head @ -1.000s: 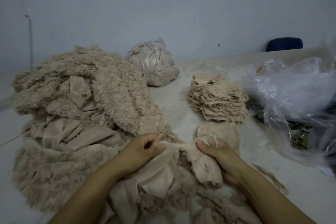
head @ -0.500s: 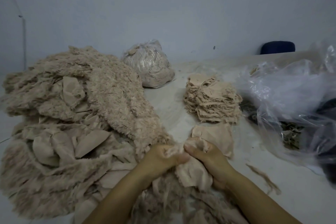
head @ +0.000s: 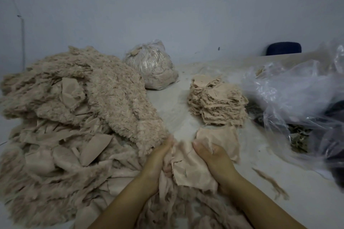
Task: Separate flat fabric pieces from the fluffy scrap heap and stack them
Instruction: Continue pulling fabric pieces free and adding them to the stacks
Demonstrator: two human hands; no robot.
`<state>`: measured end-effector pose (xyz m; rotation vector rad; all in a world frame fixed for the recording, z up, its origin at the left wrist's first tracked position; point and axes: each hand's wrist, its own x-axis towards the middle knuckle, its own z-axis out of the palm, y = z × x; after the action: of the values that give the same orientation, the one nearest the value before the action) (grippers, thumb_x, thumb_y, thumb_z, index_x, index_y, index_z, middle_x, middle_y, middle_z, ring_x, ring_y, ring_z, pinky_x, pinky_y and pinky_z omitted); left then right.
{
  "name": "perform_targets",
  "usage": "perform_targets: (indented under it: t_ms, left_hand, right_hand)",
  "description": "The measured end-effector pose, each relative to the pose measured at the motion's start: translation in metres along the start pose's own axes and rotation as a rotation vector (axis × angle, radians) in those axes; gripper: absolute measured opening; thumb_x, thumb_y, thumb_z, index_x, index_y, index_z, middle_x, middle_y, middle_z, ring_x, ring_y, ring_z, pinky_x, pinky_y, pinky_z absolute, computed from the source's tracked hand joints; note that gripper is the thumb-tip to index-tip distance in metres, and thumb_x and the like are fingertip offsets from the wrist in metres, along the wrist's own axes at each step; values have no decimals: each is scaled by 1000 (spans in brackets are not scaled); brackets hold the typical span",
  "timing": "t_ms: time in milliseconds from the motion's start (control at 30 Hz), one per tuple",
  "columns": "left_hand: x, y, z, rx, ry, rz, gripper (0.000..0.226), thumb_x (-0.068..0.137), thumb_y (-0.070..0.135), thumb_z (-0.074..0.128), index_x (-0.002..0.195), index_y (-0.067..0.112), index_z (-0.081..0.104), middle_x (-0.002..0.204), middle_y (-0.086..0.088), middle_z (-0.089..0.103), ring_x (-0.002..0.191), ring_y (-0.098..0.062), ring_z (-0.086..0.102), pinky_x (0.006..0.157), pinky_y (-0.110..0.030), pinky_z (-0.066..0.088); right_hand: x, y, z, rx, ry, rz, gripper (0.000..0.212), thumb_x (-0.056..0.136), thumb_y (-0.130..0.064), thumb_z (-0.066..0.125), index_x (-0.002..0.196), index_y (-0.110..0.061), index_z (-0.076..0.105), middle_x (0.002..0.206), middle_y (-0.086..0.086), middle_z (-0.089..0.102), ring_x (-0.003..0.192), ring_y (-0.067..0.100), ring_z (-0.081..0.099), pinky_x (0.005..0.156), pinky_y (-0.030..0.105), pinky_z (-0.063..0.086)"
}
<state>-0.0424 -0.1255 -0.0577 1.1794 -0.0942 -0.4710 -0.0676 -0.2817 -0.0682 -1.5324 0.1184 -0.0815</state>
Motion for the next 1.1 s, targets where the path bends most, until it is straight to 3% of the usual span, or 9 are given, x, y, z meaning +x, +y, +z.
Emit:
perform_targets:
  t_ms: [100, 367, 500, 600, 667, 800, 900, 1000, 1100]
  left_hand:
    - [1, -7, 6, 169, 22, 117, 42, 79, 35, 64, 95, -3, 67, 91, -22, 70, 83, -26, 69, 76, -33, 55]
    - [18, -3, -11, 144, 632, 211, 22, 100, 18, 45, 97, 5, 62, 76, -6, 63, 77, -23, 60, 77, -32, 48]
    - [8, -3, -17, 206, 336, 179, 37, 84, 37, 66, 90, 1, 67, 68, -7, 69, 64, -19, 66, 57, -24, 52]
    - [4, -6, -7, 358, 159, 110, 78, 63, 70, 64, 74, -7, 69, 80, -31, 66, 75, -37, 66, 79, -35, 56]
    - [7, 0, -3, 411, 164, 137, 70, 62, 77, 61, 67, 8, 71, 81, -23, 68, 78, -31, 66, 82, -37, 53]
    - [20, 12, 15, 527, -59, 121, 62, 60, 48, 80, 111, 19, 60, 104, -1, 67, 95, -10, 66, 78, -21, 51]
    - [42, 28, 27, 512, -3, 172, 6, 76, 20, 77, 80, 18, 72, 74, -1, 71, 66, -11, 65, 59, -19, 51]
    - [70, 35, 37, 560, 76, 230, 18, 82, 16, 73, 65, 20, 70, 59, 6, 66, 54, -8, 58, 51, -16, 46]
    - [91, 22, 46, 809, 90, 265, 5, 83, 21, 72, 83, 17, 68, 68, 10, 60, 68, -11, 56, 64, -19, 44]
  right_hand:
    - [-5, 2, 7, -72, -47, -56, 36, 93, -28, 57, 89, 6, 68, 89, 25, 69, 80, 27, 66, 77, 39, 52]
    - [-7, -2, 8, -209, 120, -194, 47, 94, -40, 48, 63, -5, 44, 57, 4, 47, 57, 13, 43, 56, 26, 35]
    - [5, -5, -8, -63, 216, -182, 58, 97, -39, 49, 88, 18, 50, 86, 39, 55, 68, 22, 50, 66, 33, 40]
    - [6, -6, -6, -28, 171, -187, 55, 97, -35, 51, 87, 19, 49, 82, 42, 52, 69, 23, 50, 65, 36, 40]
    - [5, -9, -8, -2, 159, -196, 51, 96, -33, 51, 79, 14, 50, 71, 30, 53, 69, 23, 48, 64, 35, 39]
    - [8, -21, -6, 59, 95, -181, 34, 95, -28, 55, 74, -2, 53, 70, 15, 53, 66, 21, 50, 58, 28, 44]
    - [21, -32, -19, 7, 217, -187, 29, 94, -25, 58, 74, -4, 61, 67, 8, 61, 64, 17, 55, 56, 24, 44]
    - [43, -34, -44, -141, 395, -159, 31, 91, -31, 63, 67, -11, 58, 66, 4, 62, 66, 19, 57, 63, 31, 43]
    - [60, -25, -64, -331, 486, -99, 32, 90, -39, 60, 69, -16, 53, 71, 2, 60, 73, 22, 55, 66, 32, 39]
